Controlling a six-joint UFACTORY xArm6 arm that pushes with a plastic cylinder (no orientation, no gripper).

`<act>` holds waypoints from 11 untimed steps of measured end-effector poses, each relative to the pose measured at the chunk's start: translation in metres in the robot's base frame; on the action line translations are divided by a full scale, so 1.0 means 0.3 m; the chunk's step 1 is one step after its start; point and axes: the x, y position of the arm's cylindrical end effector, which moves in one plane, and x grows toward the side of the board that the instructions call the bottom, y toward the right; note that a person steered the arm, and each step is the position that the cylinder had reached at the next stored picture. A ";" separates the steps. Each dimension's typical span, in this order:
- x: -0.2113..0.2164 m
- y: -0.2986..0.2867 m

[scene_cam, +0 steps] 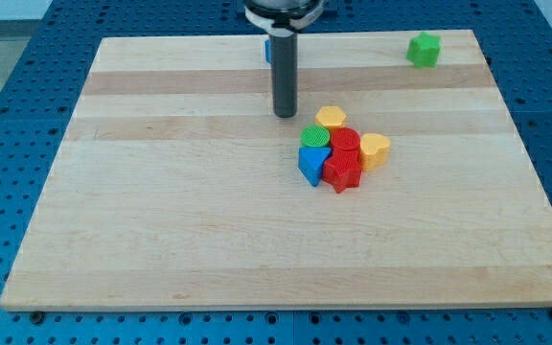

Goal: Move the yellow hexagon into the green circle red circle

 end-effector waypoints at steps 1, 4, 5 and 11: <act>0.000 0.063; -0.007 0.179; -0.007 0.183; -0.004 0.180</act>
